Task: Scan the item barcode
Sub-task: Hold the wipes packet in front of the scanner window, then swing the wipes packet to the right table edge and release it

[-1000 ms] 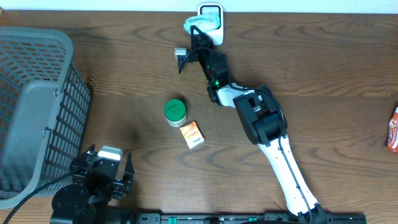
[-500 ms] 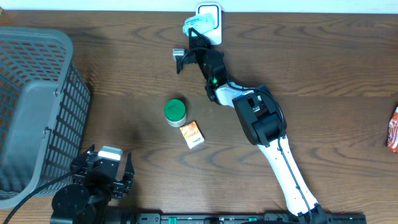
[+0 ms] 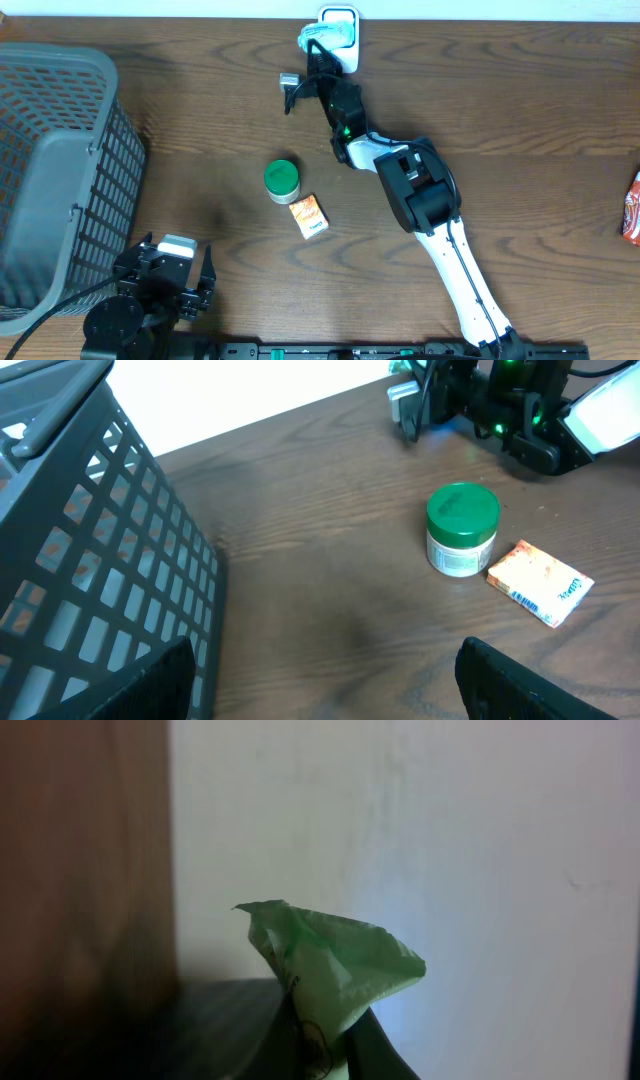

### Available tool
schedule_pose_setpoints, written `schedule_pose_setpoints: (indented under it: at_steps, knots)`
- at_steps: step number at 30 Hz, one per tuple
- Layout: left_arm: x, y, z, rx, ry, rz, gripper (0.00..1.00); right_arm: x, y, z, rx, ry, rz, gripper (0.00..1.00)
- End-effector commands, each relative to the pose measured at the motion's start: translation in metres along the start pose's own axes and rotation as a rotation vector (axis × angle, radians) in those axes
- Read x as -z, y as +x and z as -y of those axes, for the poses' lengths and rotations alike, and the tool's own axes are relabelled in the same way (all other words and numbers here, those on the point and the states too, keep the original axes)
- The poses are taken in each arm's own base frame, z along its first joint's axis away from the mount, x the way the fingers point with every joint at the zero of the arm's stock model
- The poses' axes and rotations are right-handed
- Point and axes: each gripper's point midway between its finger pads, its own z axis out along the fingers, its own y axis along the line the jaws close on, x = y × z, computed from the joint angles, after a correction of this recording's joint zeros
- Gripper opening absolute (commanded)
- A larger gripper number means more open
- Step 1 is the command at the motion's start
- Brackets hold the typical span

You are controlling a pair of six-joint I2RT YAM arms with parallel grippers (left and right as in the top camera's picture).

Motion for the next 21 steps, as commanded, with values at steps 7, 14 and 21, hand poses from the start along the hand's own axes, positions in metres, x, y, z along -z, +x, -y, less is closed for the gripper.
schedule_pose_setpoints:
  at_steps: [7,14,21]
  knots:
    - [0.001,-0.001,-0.002,-0.003,-0.013,0.002,0.84,-0.003,0.030,0.072,0.040,-0.049,-0.133,0.01]
    - [0.001,-0.001,-0.002,-0.003,-0.013,0.002,0.84,0.041,0.021,0.049,-0.008,-0.406,-0.270,0.01]
    - [0.001,-0.001,-0.002,-0.003,-0.013,0.002,0.84,0.093,0.022,0.078,-0.374,-0.636,-0.371,0.01]
